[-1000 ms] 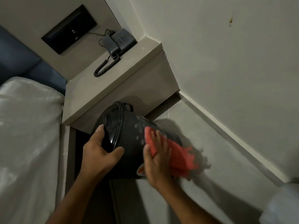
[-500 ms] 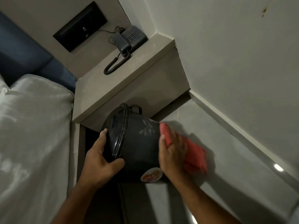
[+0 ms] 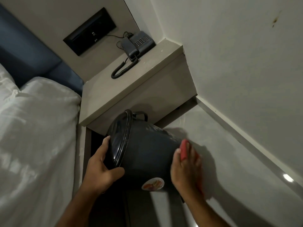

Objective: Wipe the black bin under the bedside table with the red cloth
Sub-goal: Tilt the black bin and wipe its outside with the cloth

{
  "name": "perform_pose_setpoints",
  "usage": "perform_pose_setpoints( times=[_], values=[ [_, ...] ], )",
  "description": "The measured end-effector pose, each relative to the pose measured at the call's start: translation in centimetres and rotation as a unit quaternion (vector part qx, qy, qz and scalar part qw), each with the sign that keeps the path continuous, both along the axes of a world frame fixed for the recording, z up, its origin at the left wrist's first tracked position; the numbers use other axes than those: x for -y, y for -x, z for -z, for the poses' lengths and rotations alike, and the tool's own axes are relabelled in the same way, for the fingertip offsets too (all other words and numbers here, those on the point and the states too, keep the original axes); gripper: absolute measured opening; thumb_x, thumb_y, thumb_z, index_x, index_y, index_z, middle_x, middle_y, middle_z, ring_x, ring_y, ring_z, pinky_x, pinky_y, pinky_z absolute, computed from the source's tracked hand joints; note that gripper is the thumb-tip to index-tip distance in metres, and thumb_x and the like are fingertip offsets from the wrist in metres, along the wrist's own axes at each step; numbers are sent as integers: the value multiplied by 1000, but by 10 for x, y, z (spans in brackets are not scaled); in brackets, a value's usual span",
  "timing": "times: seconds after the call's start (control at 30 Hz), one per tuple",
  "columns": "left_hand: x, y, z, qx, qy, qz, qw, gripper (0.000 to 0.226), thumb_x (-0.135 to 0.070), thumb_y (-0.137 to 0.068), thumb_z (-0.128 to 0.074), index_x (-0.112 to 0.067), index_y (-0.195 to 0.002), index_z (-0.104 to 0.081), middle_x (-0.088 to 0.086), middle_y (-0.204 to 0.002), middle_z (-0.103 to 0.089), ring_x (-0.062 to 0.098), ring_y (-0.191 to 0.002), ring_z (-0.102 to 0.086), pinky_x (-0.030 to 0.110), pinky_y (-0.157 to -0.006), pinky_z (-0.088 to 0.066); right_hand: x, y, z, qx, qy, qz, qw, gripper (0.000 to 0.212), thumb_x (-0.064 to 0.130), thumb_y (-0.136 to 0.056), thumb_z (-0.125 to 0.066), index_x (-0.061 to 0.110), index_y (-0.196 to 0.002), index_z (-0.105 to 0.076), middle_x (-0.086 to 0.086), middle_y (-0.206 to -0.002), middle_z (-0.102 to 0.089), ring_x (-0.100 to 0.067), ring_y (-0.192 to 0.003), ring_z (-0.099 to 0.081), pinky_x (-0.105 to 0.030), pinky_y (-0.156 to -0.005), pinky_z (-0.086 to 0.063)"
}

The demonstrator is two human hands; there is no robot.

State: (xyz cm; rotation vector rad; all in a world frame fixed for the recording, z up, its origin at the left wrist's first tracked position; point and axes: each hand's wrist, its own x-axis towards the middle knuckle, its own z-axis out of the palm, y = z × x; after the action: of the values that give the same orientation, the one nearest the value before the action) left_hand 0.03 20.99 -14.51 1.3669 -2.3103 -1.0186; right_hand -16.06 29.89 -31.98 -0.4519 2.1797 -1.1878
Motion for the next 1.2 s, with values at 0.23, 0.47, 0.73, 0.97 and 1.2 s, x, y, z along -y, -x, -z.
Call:
perform_pose_setpoints(
  times=[0.23,0.47,0.73,0.97,1.2],
  values=[
    [3,-9,1,8,17,-18,1000,107,-28,-50,-81,-22,-148,-40,14,-135,-59,39,-119,-61,67,-93,-51,9,-83,-45,-308,231,-202,901,67,59,-104,-24,30,-163,-10,-3,-172,-7,-34,-157,0,-56,-120,-2],
    [5,-21,-2,-13,-1,5,1000,121,-32,-44,-75,-19,-156,-30,4,-157,-38,32,-144,-37,67,-108,-39,-24,-30,22,2,-16,-37,999,71,60,-99,-9,33,-160,15,-8,-172,-5,-34,-155,-8,-55,-123,-12],
    [2,-5,2,30,81,56,995,116,-36,-49,-68,-16,-156,-28,4,-149,-47,21,-131,-53,49,-98,-53,23,-51,-83,-137,233,-126,955,66,65,-100,-8,41,-161,4,15,-171,3,-13,-155,14,-41,-121,14],
    [1,-33,0,3,50,-4,999,114,-31,-45,-71,-23,-153,-36,8,-145,-53,30,-130,-54,56,-98,-52,-19,-21,22,-158,95,-119,976,69,73,-94,-2,46,-157,4,3,-170,-17,-27,-155,-18,-48,-124,-11],
    [5,-22,3,10,71,29,997,113,-34,-47,-69,-22,-154,-34,4,-144,-54,22,-130,-53,55,-101,-50,68,23,-51,-83,121,-103,984,81,74,-91,7,31,-92,-61,5,-85,-62,-15,-95,-57,-48,-103,-39]
  ],
)
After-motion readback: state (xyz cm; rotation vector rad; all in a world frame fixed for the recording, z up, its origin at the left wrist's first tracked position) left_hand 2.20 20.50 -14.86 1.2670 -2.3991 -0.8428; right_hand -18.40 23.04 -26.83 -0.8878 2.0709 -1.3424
